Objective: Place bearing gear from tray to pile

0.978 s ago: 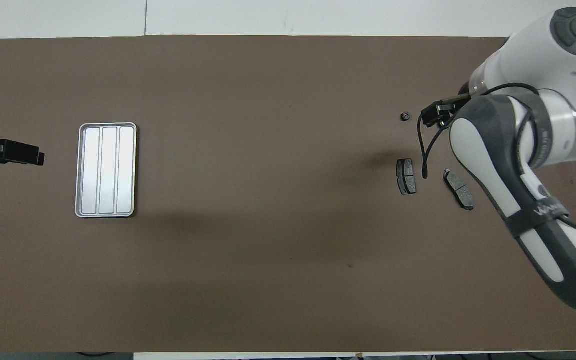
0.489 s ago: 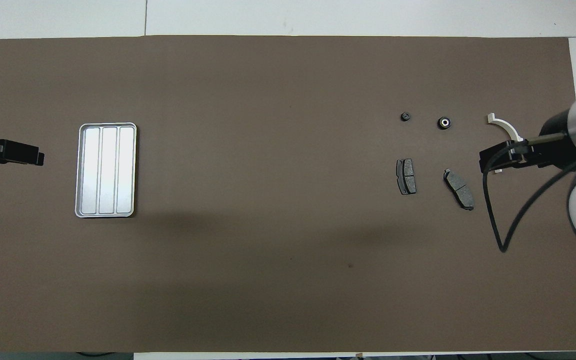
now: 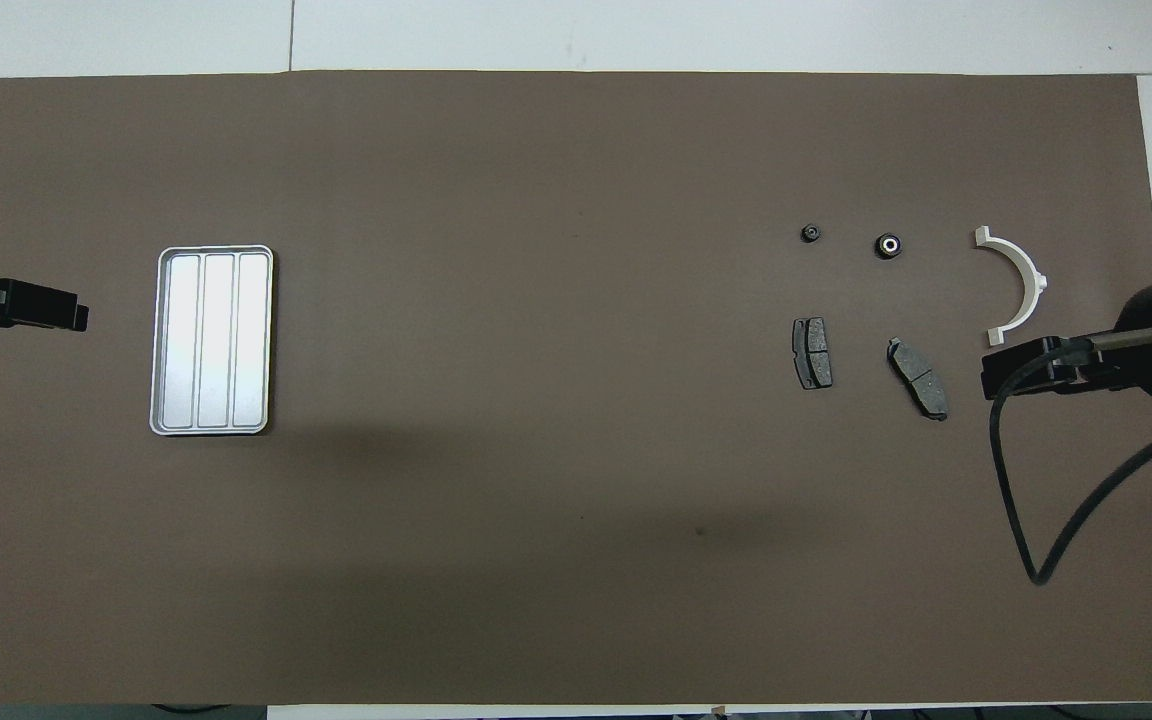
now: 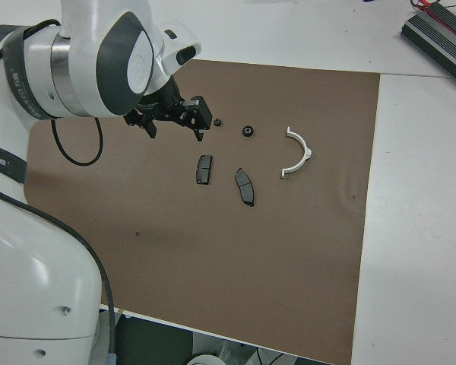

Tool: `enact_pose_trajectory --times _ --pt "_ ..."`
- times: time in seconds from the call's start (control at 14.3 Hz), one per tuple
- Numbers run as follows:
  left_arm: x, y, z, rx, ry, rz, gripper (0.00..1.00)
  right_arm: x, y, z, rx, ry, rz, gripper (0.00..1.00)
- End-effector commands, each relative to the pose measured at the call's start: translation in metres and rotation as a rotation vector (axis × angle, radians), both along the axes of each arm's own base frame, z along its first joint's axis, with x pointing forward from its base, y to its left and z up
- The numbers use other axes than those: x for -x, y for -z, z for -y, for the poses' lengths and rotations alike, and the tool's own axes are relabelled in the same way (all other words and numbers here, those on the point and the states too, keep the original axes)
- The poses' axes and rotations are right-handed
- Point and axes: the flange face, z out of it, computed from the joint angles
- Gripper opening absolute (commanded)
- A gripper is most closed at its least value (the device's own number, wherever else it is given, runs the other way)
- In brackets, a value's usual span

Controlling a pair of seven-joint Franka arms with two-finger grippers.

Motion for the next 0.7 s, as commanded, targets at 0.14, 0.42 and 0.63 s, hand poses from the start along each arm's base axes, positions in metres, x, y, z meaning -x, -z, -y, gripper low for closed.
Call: enact_pose_trajectory --times 0.14,0.42,0.63 --pt "0.000 -0.004 0.000 0.010 0.007 -0.009 1.00 -0.008 0.004 0.005 0.056 0.031 0.064 1.00" --pt "-0.001 -0.004 0.001 0.010 0.009 -0.007 1.00 -0.017 0.001 0.006 0.073 0.026 0.129 1.00" --pt "-0.001 -0.004 0.001 0.010 0.009 -0.007 1.00 -0.016 0.001 0.005 0.058 0.033 0.123 1.00"
